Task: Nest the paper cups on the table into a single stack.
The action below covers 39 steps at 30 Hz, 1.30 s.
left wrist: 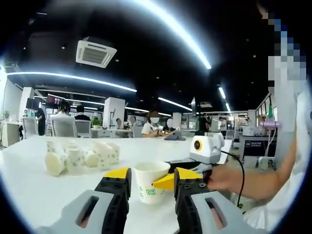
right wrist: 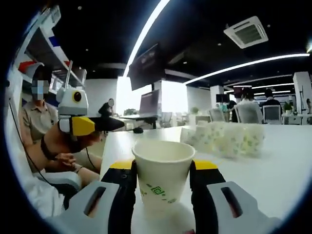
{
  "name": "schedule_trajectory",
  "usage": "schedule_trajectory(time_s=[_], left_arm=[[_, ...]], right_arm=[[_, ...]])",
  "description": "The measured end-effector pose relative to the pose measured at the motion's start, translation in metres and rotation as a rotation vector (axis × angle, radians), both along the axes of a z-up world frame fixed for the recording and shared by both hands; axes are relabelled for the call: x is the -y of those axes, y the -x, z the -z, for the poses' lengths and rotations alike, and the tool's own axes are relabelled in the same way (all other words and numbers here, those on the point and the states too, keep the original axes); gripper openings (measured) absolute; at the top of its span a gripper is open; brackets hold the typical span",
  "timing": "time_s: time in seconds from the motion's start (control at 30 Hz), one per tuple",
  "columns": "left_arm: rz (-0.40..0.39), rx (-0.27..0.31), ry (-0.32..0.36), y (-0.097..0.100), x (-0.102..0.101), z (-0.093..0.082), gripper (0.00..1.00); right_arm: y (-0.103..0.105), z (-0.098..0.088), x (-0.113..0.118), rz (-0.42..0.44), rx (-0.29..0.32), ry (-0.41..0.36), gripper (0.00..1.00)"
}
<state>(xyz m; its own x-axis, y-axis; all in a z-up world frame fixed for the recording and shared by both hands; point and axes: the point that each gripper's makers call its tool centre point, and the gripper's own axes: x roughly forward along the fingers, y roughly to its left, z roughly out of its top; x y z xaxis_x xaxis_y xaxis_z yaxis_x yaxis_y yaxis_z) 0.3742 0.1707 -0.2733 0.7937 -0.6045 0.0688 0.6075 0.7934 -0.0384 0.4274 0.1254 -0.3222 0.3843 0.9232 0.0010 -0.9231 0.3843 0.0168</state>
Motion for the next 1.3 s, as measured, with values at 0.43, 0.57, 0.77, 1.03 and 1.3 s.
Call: schedule_trajectory(time_s=[0.43, 0.57, 0.77, 1.03, 1.3], left_arm=[[-0.001, -0.002, 0.001, -0.001, -0.001, 0.001, 0.35], [-0.004, -0.003, 0.000, -0.001, -0.003, 0.001, 0.35], [-0.007, -0.001, 0.003, -0.001, -0.005, 0.000, 0.34], [-0.008, 0.000, 0.005, -0.001, -0.005, 0.000, 0.34], [-0.009, 0.003, 0.007, -0.003, -0.006, 0.000, 0.34]], right_arm=[[-0.005, 0.005, -0.005, 0.009, 0.018, 0.050, 0.46], [-0.007, 0.008, -0.007, 0.014, 0.029, 0.076, 0.46], [-0.009, 0.009, -0.007, 0.019, 0.030, 0.084, 0.46], [-0.008, 0.012, -0.007, 0.024, 0.013, 0.101, 0.47], [-0.008, 0.015, -0.006, 0.026, -0.020, 0.102, 0.60]])
